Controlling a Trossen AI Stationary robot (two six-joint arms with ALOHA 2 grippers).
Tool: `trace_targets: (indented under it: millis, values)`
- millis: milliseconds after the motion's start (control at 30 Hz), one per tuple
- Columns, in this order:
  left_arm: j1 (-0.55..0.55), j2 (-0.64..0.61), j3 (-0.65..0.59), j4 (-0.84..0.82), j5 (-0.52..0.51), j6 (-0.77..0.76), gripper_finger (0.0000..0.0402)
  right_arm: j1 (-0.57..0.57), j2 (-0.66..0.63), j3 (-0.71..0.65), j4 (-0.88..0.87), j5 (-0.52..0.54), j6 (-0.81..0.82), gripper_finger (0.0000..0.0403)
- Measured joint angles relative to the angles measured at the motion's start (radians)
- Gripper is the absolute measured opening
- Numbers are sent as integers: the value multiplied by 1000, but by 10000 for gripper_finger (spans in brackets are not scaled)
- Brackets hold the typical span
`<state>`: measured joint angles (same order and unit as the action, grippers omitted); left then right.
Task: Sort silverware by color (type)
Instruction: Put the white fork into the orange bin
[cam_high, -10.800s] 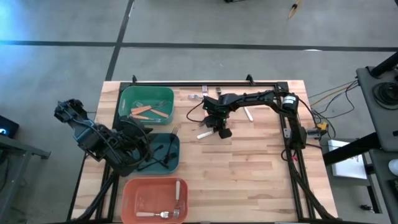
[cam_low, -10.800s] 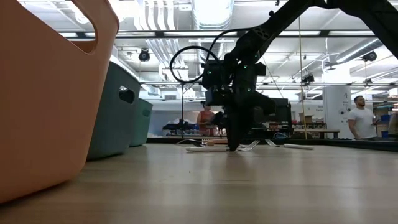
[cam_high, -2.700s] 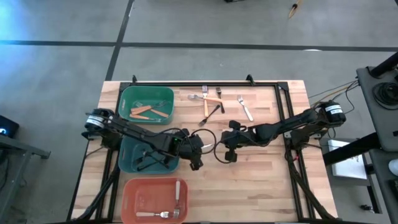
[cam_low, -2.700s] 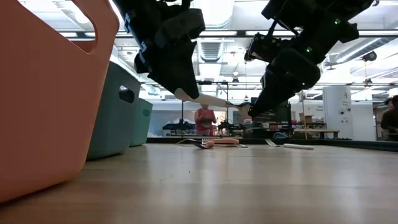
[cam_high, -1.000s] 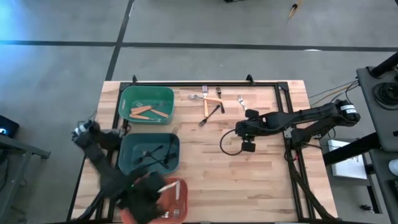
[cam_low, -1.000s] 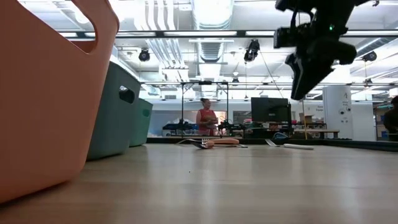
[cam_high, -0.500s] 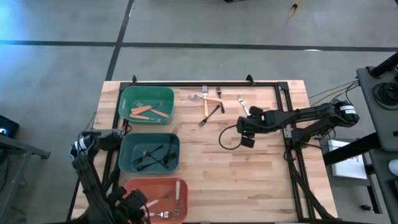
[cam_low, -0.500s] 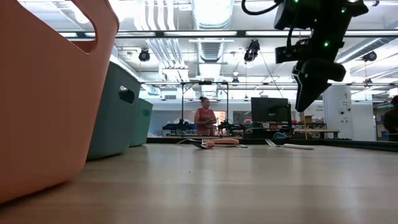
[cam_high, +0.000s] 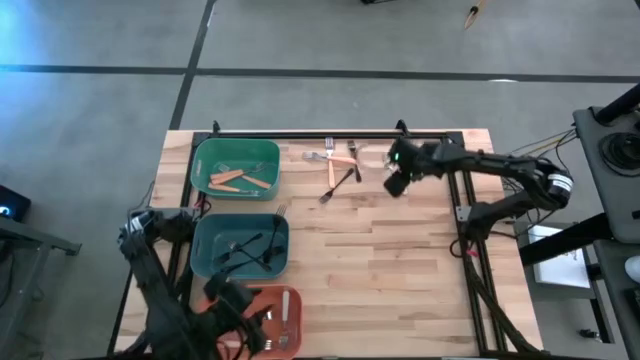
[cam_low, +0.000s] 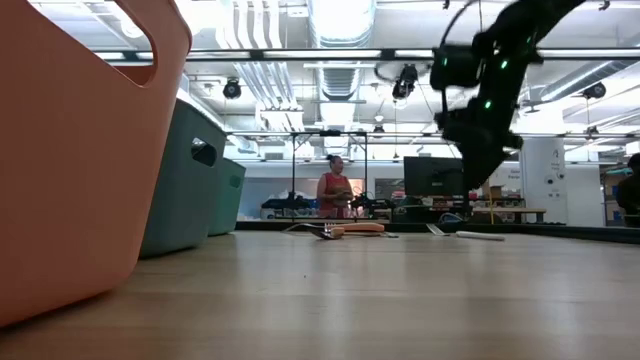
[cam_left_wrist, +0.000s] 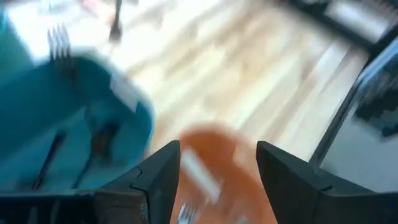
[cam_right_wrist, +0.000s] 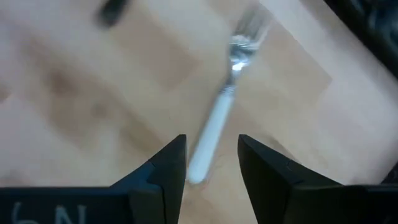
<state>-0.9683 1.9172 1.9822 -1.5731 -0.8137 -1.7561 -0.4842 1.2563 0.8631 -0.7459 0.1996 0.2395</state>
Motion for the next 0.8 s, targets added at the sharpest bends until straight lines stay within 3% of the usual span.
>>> trace_targets:
  millis: [100, 200, 400, 800]
  values:
    - [69, -5, 79, 1, -111, 156, 195, -145, 41, 0, 39, -87, 23, 129]
    - [153, -5, 177, 2, -145, 353, 195, -235, 107, 0, 102, -188, 2, 123]
    - [327, -7, 359, 2, -148, 655, 196, -283, 219, 0, 162, -260, -88, 119]
    - [519, -71, 344, 2, -171, 829, 196, -282, 329, 0, 290, -257, -141, 112]
